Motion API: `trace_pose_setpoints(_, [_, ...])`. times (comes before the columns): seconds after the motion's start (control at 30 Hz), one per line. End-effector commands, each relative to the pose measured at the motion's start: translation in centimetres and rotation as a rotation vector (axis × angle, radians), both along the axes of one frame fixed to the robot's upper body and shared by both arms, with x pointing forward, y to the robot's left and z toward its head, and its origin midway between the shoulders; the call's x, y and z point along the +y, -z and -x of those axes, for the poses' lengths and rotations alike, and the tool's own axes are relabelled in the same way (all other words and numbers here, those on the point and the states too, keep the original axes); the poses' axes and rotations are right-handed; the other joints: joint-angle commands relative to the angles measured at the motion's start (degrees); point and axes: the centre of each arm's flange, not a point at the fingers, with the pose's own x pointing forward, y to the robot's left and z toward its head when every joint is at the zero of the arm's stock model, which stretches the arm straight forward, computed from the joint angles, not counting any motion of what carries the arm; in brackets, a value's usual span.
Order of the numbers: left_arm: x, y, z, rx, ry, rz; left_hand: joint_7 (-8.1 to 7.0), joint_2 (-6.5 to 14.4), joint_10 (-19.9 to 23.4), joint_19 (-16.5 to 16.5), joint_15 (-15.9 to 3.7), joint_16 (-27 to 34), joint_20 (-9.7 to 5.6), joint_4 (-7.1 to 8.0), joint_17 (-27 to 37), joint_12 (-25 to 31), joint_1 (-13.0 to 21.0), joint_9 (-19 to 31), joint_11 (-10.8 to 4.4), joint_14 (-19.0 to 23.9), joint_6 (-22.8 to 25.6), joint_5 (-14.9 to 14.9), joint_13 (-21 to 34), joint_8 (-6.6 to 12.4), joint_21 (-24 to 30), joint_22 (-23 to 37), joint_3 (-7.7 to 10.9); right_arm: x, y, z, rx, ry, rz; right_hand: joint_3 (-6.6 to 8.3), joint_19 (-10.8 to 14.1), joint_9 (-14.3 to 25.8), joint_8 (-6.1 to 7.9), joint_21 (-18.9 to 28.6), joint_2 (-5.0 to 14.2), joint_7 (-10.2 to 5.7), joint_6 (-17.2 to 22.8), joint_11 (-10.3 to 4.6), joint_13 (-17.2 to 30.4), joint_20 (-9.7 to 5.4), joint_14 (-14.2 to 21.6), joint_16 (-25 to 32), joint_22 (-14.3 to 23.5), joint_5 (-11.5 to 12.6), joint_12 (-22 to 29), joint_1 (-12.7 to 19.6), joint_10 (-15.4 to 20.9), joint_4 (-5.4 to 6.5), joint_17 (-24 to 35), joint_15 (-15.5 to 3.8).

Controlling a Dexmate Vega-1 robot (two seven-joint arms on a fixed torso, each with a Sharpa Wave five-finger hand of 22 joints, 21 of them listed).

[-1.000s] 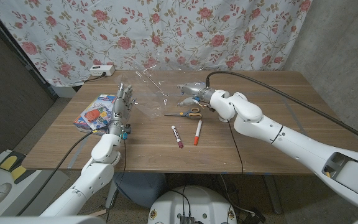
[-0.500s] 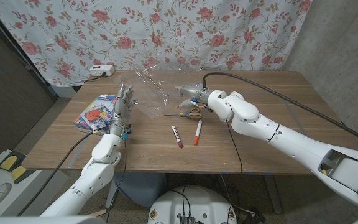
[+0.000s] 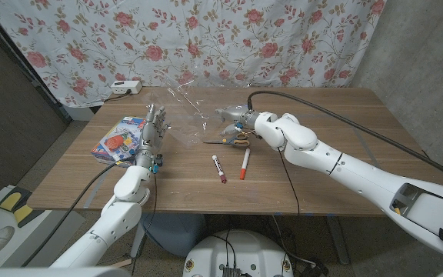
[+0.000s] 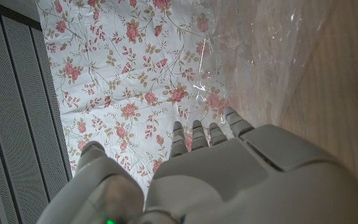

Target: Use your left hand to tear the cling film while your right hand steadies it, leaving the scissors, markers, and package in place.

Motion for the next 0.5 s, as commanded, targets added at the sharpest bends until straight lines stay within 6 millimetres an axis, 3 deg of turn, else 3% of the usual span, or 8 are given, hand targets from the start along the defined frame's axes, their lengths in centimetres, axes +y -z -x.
trace_pose_setpoints(0.03, [-0.31,0.09,-0.06,0.001,0.001,0.001,-0.48,-0.07,0.35,-0.35,0.03,0.0,-0.14,-0.04,0.12,0.08,-0.03,0.24,0.03,0.27,-0.66,0.23,0.19,-0.22,-0.02,0.16,-0.11,0.12,0.4,-0.56,0.005,0.011,0.028,0.4,-0.19,0.13,-0.17,-0.24,-0.28,0.38,-0.34,0.16,0.2,-0.31,0.15,0.04,-0.04,0.43,-0.3,0.5,0.59,0.25,0.05,0.01])
trace_pose_setpoints(0.5, [-1.0,0.18,-0.22,0.008,0.025,-0.01,-0.46,-0.03,0.81,-0.27,0.05,0.1,-0.17,-0.07,0.12,0.2,0.01,0.24,-0.08,0.62,-1.74,0.24,0.21,-0.43,0.01,0.15,-0.15,0.2,0.71,-1.05,0.002,0.023,0.035,0.46,-0.35,0.1,0.18,-0.38,-0.39,0.53,0.38,-0.18,0.44,-0.82,0.74,0.21,-0.02,0.58,0.01,0.49,1.85,0.63,-0.03,-0.51])
